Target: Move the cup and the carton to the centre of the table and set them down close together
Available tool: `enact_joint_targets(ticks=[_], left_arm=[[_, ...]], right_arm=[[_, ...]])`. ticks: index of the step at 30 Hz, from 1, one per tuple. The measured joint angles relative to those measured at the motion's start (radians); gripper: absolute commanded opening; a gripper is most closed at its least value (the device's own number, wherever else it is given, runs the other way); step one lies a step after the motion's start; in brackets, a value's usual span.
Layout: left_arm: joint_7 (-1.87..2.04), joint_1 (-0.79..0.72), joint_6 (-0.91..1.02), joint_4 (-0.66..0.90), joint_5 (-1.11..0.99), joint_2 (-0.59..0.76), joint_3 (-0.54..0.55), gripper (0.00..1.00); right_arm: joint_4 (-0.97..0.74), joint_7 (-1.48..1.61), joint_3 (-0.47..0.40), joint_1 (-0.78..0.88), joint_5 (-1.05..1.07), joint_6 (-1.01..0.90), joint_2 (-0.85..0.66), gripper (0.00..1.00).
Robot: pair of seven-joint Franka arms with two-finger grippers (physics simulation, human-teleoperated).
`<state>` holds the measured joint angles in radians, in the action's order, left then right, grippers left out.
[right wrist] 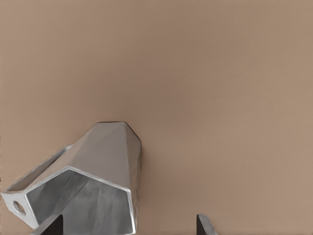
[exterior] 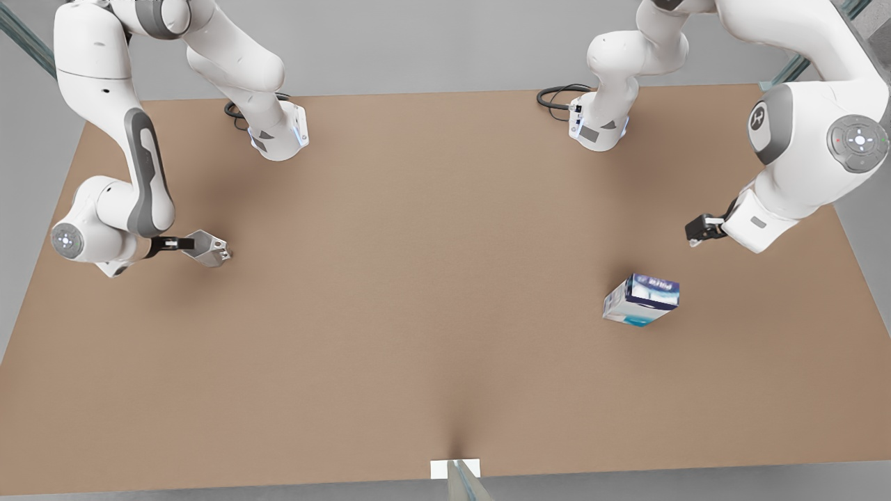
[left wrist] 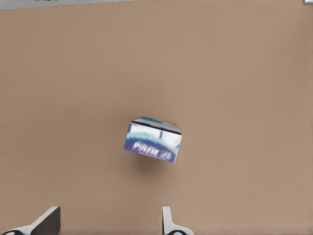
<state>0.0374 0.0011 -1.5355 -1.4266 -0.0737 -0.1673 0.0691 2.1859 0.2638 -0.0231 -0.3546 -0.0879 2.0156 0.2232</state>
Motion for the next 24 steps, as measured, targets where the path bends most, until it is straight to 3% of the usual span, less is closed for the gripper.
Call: enact_joint_targets(ticks=[12,13,14,15,16,24], left_arm=[[-0.008,0.014,-0.009,0.0,-0.002,-0.011,0.001,1.0],[-0.01,0.013,-0.009,0.0,-0.003,-0.011,-0.001,1.0],[-0.009,0.015,-0.009,0.0,-0.003,-0.011,-0.002,1.0],[-0.009,0.015,-0.008,0.0,-0.004,-0.012,-0.002,1.0],[-0.009,0.014,-0.008,0.0,-0.004,-0.012,-0.002,1.0],[-0.009,0.016,-0.008,0.0,-0.005,-0.015,-0.003,1.0]], right_arm=[[0.004,0.002,0.0,-0.008,0.011,0.033,0.076,1.0],[0.003,0.004,0.0,-0.007,0.011,0.029,0.084,0.59],[0.002,0.015,0.0,-0.008,0.015,0.032,0.09,0.37],[0.0,0.015,0.0,-0.005,0.019,0.031,0.093,0.26],[-0.001,0.015,0.0,-0.004,0.02,0.032,0.094,0.21],[-0.032,0.013,0.0,0.005,0.048,0.039,0.132,0.21]])
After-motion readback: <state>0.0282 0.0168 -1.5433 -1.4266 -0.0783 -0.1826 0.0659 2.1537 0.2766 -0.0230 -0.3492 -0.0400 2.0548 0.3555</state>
